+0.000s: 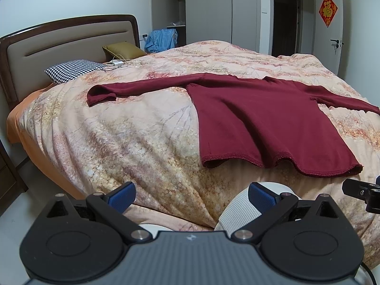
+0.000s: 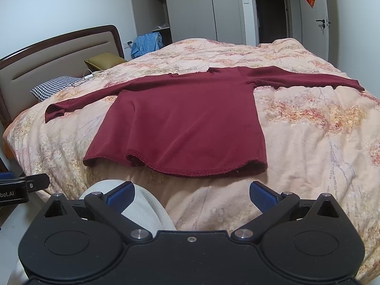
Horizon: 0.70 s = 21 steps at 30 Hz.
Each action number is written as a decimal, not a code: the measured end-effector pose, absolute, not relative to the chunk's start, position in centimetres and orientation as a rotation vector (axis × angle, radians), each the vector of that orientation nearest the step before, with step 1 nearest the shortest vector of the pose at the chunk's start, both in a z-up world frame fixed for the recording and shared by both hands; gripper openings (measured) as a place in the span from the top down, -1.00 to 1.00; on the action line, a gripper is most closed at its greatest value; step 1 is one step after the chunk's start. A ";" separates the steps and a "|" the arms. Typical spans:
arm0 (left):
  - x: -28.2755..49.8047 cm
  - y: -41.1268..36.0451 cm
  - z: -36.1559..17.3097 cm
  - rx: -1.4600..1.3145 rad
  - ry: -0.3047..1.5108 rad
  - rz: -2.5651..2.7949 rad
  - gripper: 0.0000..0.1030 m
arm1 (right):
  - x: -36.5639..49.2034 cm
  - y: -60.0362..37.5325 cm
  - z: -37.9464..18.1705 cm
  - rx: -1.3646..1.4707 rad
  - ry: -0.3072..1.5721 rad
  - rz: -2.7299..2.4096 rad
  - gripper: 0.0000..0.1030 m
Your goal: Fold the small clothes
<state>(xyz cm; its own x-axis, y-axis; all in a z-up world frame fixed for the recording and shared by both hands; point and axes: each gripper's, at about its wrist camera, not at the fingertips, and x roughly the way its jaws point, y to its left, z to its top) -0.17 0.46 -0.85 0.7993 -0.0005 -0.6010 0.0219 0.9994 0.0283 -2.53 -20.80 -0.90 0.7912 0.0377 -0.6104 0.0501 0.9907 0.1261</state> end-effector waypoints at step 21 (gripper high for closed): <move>-0.1 0.5 -1.1 0.049 0.646 -0.020 -1.00 | -2.3 -21.4 -0.9 0.156 0.674 -0.032 -0.99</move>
